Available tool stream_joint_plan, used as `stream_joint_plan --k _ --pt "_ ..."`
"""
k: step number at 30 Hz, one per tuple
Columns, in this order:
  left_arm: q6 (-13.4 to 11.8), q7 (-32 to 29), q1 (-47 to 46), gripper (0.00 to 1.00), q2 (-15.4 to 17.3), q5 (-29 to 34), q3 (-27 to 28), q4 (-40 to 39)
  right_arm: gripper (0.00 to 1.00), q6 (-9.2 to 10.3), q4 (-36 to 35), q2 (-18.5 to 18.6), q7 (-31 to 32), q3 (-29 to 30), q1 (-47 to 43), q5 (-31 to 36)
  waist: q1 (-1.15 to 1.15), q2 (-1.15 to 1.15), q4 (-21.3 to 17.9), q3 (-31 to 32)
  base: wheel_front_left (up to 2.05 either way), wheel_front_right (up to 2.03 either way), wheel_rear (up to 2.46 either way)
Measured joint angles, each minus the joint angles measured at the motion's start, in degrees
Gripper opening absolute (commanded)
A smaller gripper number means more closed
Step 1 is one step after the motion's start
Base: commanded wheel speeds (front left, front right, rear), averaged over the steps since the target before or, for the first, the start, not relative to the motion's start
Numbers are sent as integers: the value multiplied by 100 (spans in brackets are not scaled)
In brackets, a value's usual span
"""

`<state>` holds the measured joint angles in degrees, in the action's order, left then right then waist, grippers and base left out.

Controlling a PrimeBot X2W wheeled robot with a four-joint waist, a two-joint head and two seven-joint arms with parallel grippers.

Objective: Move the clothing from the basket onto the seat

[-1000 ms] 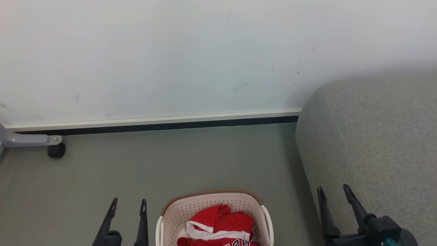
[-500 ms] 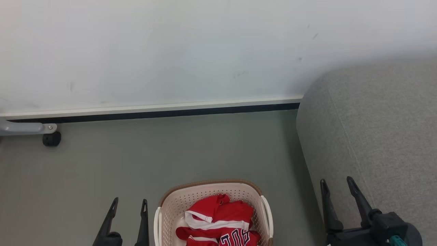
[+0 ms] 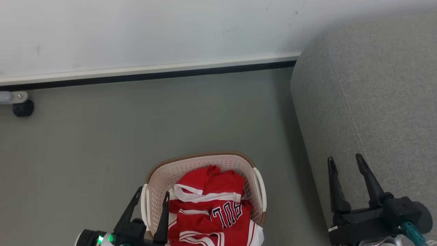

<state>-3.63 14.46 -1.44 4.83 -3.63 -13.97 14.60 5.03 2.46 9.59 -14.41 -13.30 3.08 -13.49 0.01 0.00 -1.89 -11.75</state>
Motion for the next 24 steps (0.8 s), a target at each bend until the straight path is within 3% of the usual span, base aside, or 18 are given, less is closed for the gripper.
stream_joint_plan --k 12,24 --pt "118 -288 -1114 100 -134 232 -515 949 100 1 -436 -3 -30 185 319 33 0 0 -337 -870 0 0 0" --pt "101 -566 -2076 100 -159 423 -594 1856 100 -35 -909 -22 -30 191 1050 116 1 0 -673 -1849 0 0 0"
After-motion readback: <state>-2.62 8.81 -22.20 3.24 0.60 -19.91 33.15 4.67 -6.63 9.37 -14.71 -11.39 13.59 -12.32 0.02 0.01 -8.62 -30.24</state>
